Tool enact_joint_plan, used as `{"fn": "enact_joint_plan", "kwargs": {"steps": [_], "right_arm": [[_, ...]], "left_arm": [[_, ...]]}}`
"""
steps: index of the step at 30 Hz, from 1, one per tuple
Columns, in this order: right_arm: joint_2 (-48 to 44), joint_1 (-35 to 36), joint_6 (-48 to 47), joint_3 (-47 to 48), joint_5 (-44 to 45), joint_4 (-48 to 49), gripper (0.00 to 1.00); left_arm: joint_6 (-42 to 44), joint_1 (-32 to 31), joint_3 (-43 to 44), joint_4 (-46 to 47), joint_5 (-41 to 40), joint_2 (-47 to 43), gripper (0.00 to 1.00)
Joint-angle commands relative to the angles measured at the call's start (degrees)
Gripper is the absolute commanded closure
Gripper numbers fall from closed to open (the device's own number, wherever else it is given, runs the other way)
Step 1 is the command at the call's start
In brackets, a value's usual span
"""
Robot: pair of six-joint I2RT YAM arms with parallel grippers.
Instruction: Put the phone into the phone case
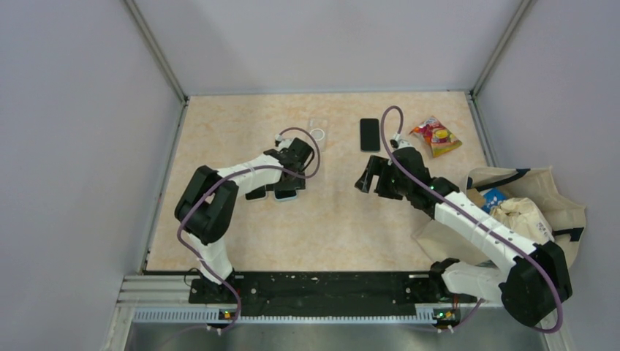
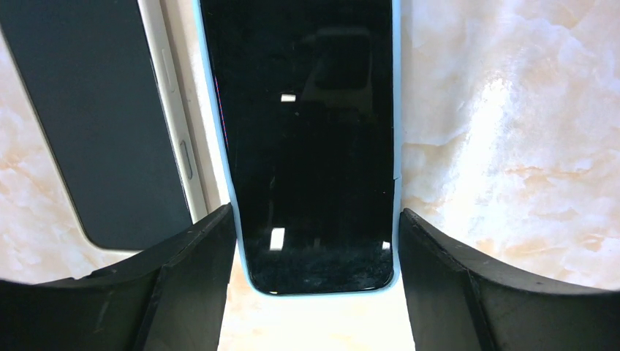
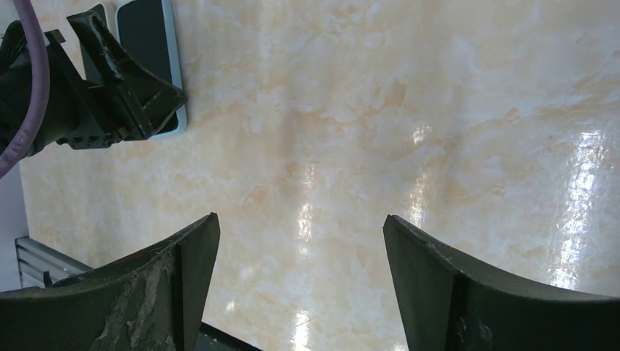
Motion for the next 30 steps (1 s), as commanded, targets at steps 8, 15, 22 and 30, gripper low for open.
{"fn": "enact_joint_plan", "kwargs": {"steps": [8,15,22,30], "right_arm": [[4.59,-0.6,-1.34,2.49,0.14,2.12,0.17],[9.81,-0.62,-1.49,4.37,-0.91,3.72,0.16],[19.06,-0.89,-2.58,11.16,0.95,4.29,0.14],[36.03,-8.62,-7.47,26.37,9.82,2.37,0.13]], "left_arm": [[4.34,3.98,2.95,7.25,4.02,1.53,0.73],[5.76,5.25,4.34,7.4,5.59,1.3,0.3],[7.72,5.59,5.08,6.45,6.53,-3.13,0.01],[4.84,5.68,4.76,2.19,10.55,-12.14,0.01]]}}
